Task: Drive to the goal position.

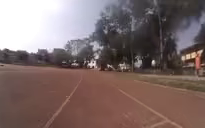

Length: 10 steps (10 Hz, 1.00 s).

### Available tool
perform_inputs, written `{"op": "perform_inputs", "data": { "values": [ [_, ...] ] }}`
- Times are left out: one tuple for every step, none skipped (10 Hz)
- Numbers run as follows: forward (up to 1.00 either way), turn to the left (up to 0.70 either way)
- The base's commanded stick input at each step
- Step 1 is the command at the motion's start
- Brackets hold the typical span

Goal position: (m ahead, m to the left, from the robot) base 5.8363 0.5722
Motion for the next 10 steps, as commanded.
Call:
{"op": "perform_inputs", "data": {
  "values": [
    [0.7, 0.0],
    [0.7, 0.0],
    [0.7, 0.0],
    [0.7, 0.0],
    [0.7, 0.0],
    [0.7, 0.0],
    [0.7, 0.0],
    [0.7, 0.0],
    [0.7, 0.0],
    [0.7, 0.0]
  ]
}}
